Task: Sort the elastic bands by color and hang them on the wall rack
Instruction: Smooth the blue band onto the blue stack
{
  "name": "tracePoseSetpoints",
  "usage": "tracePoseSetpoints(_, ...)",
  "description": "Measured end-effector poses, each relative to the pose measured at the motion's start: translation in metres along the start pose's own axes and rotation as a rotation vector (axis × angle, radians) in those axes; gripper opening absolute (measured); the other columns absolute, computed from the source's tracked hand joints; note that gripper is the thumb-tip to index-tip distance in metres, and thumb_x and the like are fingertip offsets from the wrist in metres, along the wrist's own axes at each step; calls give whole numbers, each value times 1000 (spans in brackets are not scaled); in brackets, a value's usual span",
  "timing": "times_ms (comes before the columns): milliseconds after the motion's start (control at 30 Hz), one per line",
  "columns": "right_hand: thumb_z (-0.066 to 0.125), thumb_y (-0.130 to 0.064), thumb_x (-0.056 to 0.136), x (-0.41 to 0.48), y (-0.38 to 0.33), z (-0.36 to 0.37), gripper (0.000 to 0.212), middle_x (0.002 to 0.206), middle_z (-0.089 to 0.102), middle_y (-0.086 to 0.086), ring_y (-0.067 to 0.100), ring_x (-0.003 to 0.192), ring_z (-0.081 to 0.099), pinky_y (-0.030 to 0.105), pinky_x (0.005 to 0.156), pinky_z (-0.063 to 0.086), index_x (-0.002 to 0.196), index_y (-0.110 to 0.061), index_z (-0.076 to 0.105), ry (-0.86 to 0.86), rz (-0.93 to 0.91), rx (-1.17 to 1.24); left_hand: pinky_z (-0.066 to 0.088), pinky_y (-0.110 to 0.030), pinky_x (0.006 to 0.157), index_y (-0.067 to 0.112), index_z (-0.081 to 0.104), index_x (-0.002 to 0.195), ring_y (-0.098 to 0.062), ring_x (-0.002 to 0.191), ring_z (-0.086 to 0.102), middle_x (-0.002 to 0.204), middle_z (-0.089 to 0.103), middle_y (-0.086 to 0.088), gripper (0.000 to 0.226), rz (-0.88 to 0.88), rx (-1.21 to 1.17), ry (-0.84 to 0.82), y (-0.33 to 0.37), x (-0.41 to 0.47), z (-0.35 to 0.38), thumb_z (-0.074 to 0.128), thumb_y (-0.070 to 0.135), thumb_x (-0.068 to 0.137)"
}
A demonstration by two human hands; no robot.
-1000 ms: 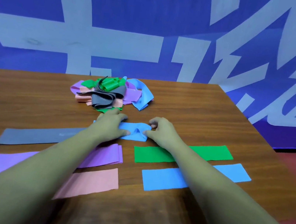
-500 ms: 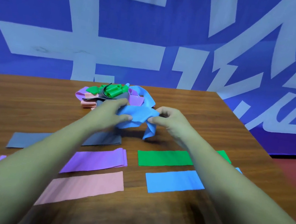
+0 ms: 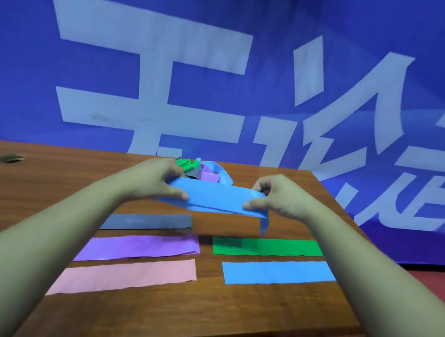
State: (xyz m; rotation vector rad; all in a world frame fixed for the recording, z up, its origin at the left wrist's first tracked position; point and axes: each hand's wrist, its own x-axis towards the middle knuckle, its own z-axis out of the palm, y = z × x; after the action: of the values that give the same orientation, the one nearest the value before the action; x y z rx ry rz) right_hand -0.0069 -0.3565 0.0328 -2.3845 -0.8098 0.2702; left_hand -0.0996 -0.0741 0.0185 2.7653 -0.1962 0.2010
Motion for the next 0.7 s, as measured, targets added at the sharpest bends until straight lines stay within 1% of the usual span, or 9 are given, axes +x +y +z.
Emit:
tracePoseSetpoints(67,82,-29,76,-8,0,0,25,65,55,-4,7,56,45,19,51,33,75,-12,63,-29,-10,-75,44,-43,73,13,54,71,-23,79,53,84,54,-7,57,14,2,-42,-1,-11,-4,64,69,69)
tracePoseSetpoints(100,82,-31,76,-12,0,1,26,66,56,-4,8,58,45,22,52,34,75,-14,63,-48,-14,-95,45,-42,72,13,54,71,-22,78,53,83,55,-5,58,11,11,-57,-2,-15,-5,61,71,69)
tracePoseSetpoints(200,82,-33,76,-21,3,2,29,68,59,-2,10,61,49,24,55,38,80,-9,67,-100,3,-124,41,-35,62,20,51,69,-14,66,47,74,52,2,40,-27,17,-71,-2,-25,-8,67,54,83)
tracePoseSetpoints(333,80,-26,78,-33,12,3,26,70,61,-4,7,60,49,13,49,37,88,-5,69,-135,18,-79,36,-28,57,18,53,73,-10,60,42,67,48,6,30,-54,-153,-4,-4,-36,-9,70,40,86)
tracePoseSetpoints(433,80,-21,79,-40,22,4,19,71,64,-5,4,63,53,13,55,41,88,-6,72,-127,65,37,40,-27,60,12,58,82,-10,64,46,71,52,3,19,-90,-340,58,-4,-43,-4,67,26,91)
tracePoseSetpoints(500,79,-19,79,-45,30,6,19,74,67,-1,8,67,58,19,62,45,87,-4,72,-132,118,146,49,-28,61,10,59,89,-13,69,54,79,59,-3,13,-159,-545,105,-2,-47,2,66,21,92)
tracePoseSetpoints(533,79,-19,79,-47,34,7,19,76,68,3,12,70,60,23,64,46,85,-3,70,-136,150,222,53,-29,63,11,60,90,-15,72,56,82,61,-6,9,-204,-654,126,-1,-49,5,65,18,92)
tracePoseSetpoints(633,76,-20,81,-56,46,8,17,80,67,9,18,73,61,29,70,47,80,-6,66,-131,222,481,53,-31,70,12,61,93,-20,79,56,94,59,-13,4,-327,-934,148,-5,-53,13,63,9,93)
tracePoseSetpoints(700,75,-21,81,-60,54,10,19,91,67,11,22,84,62,35,79,49,90,-7,67,-116,267,690,55,-29,72,11,62,98,-22,84,57,103,58,-17,8,-369,-1002,121,-8,-55,18,60,5,94)
